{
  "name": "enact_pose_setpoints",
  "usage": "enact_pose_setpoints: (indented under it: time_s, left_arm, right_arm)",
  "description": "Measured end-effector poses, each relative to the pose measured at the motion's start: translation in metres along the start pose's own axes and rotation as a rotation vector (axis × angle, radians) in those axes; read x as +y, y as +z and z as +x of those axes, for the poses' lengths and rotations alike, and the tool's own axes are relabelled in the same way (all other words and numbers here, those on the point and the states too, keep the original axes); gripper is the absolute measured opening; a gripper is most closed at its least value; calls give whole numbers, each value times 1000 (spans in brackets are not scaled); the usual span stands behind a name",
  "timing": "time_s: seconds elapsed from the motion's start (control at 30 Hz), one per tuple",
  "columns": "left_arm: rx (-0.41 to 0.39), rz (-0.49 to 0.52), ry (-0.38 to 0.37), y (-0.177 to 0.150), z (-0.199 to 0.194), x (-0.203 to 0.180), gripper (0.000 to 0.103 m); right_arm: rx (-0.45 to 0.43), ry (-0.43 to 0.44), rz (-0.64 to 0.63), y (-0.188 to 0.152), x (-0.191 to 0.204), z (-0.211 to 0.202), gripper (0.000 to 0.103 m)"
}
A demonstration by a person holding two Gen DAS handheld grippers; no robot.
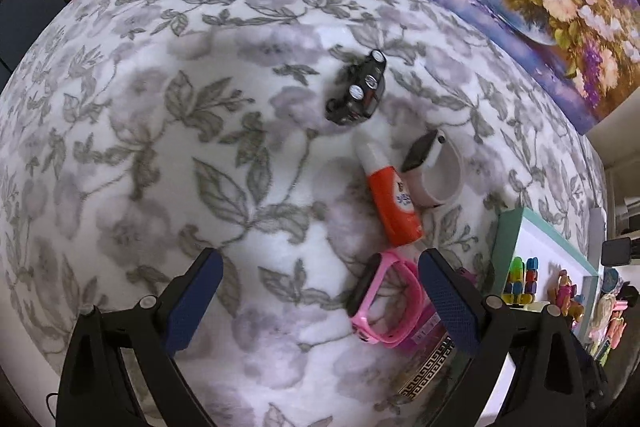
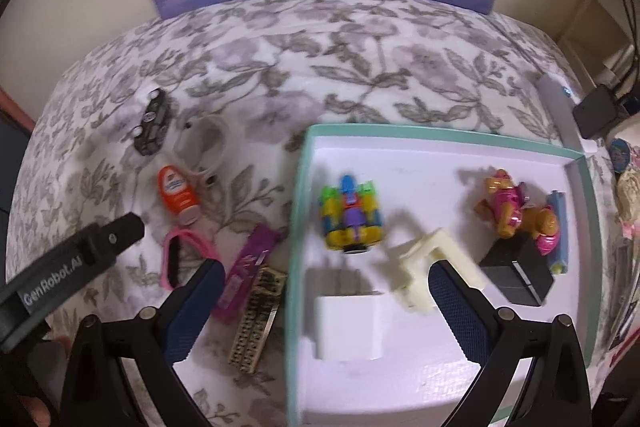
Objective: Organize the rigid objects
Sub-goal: 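Lower the left tool onto the pink watch strap and close it while the right tool approaches the gold-patterned case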
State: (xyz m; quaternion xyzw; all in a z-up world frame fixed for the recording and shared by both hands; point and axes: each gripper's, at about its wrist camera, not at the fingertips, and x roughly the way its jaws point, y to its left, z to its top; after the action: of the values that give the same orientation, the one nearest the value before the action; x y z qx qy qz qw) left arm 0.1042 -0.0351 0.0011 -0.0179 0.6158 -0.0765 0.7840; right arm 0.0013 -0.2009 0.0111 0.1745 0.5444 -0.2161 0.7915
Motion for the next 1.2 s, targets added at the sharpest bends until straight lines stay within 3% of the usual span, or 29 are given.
enact_pose_setpoints:
  time_s: [0.57,0.6,0.67,0.9,1.03,1.2]
  left_arm:
    - [40,135,70,-13,23,-41,97]
    - [42,148,81,-14,24,-44,95]
    - [54,168,75,-17,28,-49,79]
    - [51,184,48,-23,26,-55,68]
    - [100,208,48,-29,39,-66,66]
    - [86,242,56,-32,37,-79,52]
  right_arm:
    - [-2,-17,104,5,-35,1,103]
    - [-2,-16,104,5,-35,1,103]
    - [-3,-21,104,5,-35,0,103]
    - [6,-34,117,5,-39,2,103]
    - [9,-42,127,5,-41,2,103]
    - [17,-35,108,4,-36,3,103]
